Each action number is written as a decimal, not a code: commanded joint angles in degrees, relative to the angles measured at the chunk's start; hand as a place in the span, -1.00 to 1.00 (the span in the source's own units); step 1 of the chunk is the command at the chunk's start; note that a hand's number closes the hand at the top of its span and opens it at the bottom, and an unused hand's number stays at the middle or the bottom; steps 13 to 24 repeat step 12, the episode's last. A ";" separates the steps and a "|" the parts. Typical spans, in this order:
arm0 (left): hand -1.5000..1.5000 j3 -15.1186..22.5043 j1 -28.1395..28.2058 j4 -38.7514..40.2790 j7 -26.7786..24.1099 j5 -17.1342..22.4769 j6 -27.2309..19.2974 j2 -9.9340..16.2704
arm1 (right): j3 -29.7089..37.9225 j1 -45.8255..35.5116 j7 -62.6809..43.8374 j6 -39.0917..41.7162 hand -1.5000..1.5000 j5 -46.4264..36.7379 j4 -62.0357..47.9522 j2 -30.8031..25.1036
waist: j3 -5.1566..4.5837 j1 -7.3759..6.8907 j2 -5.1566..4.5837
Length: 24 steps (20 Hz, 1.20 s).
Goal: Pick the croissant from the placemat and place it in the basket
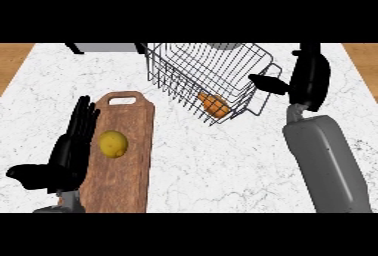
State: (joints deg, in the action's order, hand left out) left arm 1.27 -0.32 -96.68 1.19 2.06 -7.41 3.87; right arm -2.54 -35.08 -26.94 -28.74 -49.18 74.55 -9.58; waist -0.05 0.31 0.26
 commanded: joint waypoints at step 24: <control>0.00 -1.19 -0.81 0.52 -0.01 0.50 1.01 0.08 | 15.37 14.79 7.57 15.40 -1.00 27.00 25.19 -11.86 | 0.05 -0.06 -0.17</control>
